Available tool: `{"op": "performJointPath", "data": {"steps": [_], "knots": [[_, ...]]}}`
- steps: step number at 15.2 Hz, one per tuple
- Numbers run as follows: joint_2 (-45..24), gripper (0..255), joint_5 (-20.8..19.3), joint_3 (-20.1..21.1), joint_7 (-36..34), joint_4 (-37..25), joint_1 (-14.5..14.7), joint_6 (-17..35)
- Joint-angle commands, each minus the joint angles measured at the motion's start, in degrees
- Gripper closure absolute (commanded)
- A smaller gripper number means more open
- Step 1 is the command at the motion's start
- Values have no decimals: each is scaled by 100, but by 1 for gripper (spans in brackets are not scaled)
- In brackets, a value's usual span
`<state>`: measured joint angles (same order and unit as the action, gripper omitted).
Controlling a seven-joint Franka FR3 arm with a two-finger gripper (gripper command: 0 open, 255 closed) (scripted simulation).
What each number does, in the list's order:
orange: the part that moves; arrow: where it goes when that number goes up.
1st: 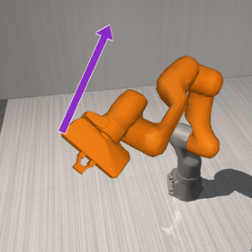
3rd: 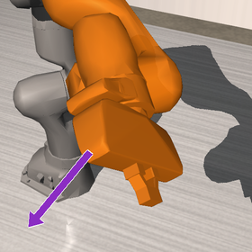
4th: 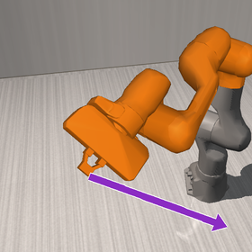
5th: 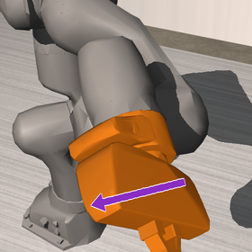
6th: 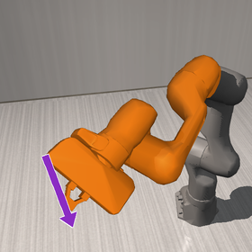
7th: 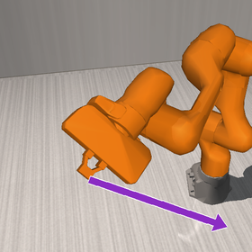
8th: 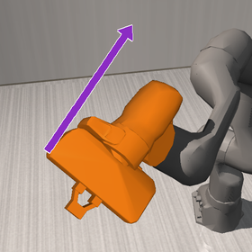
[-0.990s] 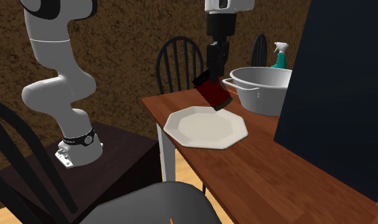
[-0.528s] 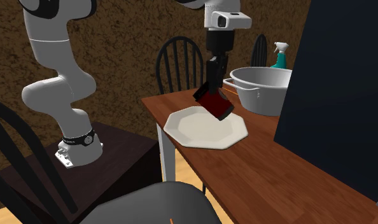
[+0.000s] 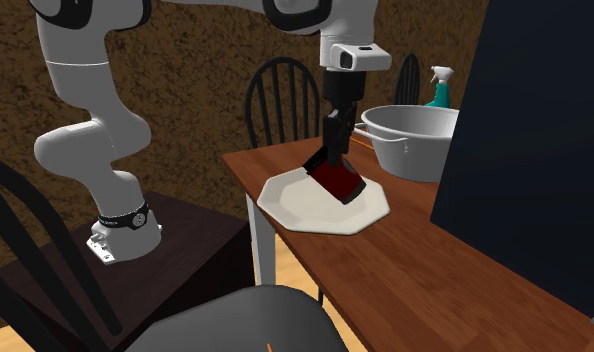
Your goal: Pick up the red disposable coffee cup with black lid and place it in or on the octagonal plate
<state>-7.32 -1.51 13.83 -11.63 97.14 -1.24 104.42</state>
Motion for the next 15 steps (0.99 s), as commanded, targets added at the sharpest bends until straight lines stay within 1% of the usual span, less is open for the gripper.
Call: {"op": "performJointPath", "data": {"steps": [1, 6, 7, 12, 15], "knots": [[-17, 255, 0, 1, -1, 39, 1, 37], [-17, 255, 0, 1, -1, 38, 1, 37], [-15, 0, 0, 3, -5, 32, 3, 27], [-17, 0, 0, 1, -1, 39, 1, 37], [-20, 0, 2, 6, 2, -543, 8, -542]]}}
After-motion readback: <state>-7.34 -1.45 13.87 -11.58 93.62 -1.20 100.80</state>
